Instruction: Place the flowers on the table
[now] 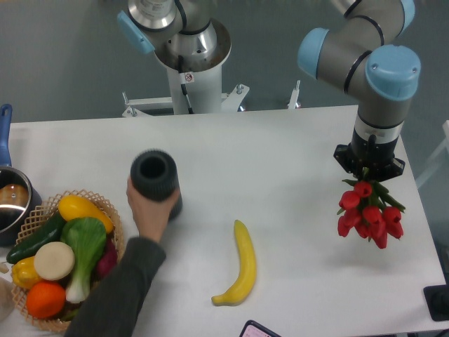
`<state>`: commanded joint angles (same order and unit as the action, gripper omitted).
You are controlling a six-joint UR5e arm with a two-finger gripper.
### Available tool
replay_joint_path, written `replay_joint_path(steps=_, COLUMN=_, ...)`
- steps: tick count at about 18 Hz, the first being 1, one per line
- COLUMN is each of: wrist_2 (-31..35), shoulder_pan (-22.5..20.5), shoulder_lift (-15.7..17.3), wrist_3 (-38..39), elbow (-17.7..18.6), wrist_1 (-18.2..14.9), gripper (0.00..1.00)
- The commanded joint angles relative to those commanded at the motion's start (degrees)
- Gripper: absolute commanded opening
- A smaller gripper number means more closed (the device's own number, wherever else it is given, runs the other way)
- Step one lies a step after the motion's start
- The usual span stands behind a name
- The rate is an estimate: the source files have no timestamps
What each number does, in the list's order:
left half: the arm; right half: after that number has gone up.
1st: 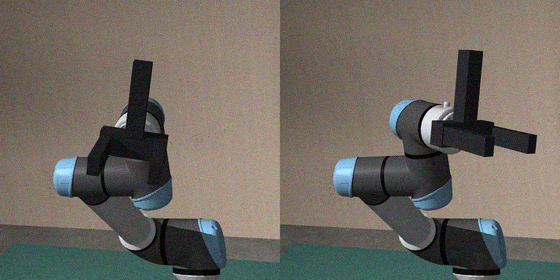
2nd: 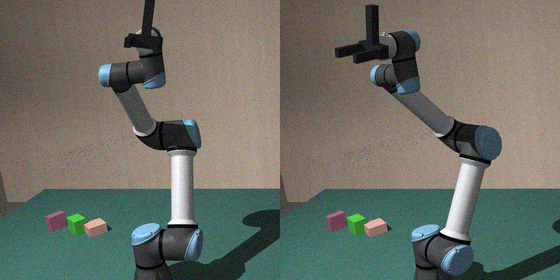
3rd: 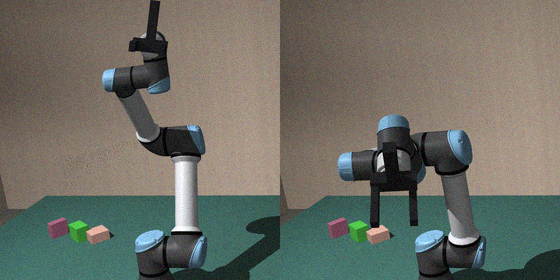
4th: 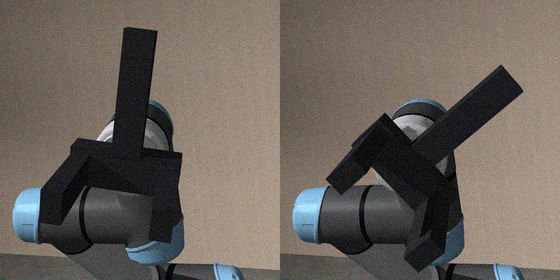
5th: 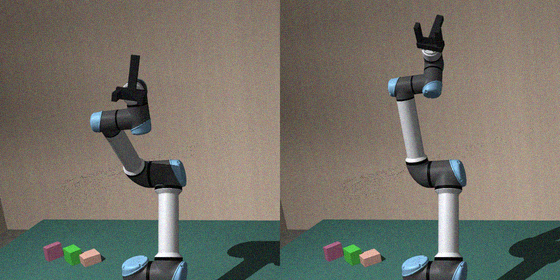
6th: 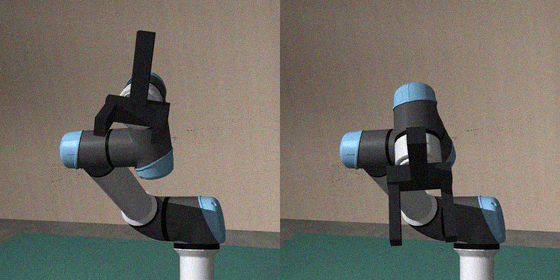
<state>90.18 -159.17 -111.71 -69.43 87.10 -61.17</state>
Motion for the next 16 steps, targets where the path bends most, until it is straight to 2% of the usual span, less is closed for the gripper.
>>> replay_joint_path(steps=4, wrist_2=-0.4, shoulder_pan=-0.1, shoulder_lift=-0.1, wrist_3=-0.2, elbow=-0.4, wrist_1=-0.1, gripper=0.02)
replay_joint_path(steps=10, wrist_2=-0.1, shoulder_pan=0.6, shoulder_lift=-3.2, wrist_3=0.1, elbow=1.0, wrist_1=0.4, gripper=0.02)
replay_joint_path(steps=13, wrist_2=-0.1, shoulder_pan=1.4, shoulder_lift=-4.0, wrist_3=-0.2, elbow=1.0, wrist_1=0.4, gripper=0.18)
replay_joint_path(steps=16, wrist_2=-0.6, shoulder_pan=1.4, shoulder_lift=-3.9, wrist_3=-0.2, elbow=1.0, wrist_1=0.1, gripper=0.43)
